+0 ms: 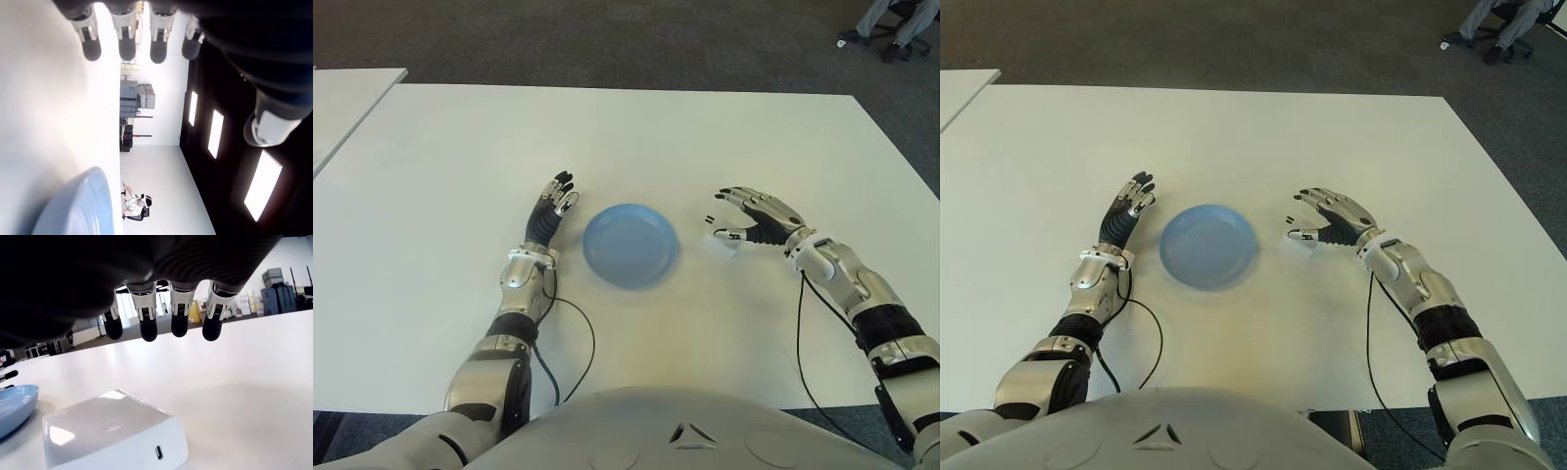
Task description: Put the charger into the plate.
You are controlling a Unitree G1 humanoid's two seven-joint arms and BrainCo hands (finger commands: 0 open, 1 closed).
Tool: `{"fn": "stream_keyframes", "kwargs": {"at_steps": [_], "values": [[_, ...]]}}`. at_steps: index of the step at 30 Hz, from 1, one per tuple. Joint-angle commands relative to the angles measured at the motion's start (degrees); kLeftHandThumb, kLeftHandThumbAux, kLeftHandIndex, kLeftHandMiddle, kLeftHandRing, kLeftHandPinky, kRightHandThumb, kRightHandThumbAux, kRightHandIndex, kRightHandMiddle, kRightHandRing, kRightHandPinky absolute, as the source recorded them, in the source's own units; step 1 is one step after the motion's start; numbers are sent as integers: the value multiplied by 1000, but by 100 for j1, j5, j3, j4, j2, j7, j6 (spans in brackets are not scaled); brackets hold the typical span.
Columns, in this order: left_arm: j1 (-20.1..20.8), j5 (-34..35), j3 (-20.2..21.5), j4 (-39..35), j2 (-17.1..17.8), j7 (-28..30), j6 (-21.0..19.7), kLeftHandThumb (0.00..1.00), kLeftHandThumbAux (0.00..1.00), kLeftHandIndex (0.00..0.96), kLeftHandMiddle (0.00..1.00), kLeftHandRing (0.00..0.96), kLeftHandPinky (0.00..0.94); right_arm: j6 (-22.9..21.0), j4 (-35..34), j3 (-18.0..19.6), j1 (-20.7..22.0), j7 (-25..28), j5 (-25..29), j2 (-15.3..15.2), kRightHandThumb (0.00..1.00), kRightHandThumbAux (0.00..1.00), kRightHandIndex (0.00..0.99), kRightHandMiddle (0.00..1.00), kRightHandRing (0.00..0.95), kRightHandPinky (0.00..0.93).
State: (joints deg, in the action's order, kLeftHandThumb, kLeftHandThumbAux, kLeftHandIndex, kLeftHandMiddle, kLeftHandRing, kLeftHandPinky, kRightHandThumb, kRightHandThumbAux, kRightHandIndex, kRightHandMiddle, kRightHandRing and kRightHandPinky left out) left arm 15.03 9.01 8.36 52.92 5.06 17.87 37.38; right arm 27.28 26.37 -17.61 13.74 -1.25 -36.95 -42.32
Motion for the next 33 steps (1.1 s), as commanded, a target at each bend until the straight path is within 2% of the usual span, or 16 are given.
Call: {"fn": "stream_keyframes", "kwargs": {"at_steps": [1,16,33], "values": [[-155,-10,16,137,12,55,-154,0,474,0,75,63,44,-174,-164,38,-257,8,-53,72,273,111,0,0,0,0],[-138,-52,3,147,11,12,-149,0,478,0,84,69,53,-554,-555,152,-820,-221,-139,212,290,112,0,0,0,0],[-146,-41,14,149,11,20,-120,0,474,0,77,64,48,-657,-563,182,-1001,-349,-213,285,278,111,0,0,0,0]]}}
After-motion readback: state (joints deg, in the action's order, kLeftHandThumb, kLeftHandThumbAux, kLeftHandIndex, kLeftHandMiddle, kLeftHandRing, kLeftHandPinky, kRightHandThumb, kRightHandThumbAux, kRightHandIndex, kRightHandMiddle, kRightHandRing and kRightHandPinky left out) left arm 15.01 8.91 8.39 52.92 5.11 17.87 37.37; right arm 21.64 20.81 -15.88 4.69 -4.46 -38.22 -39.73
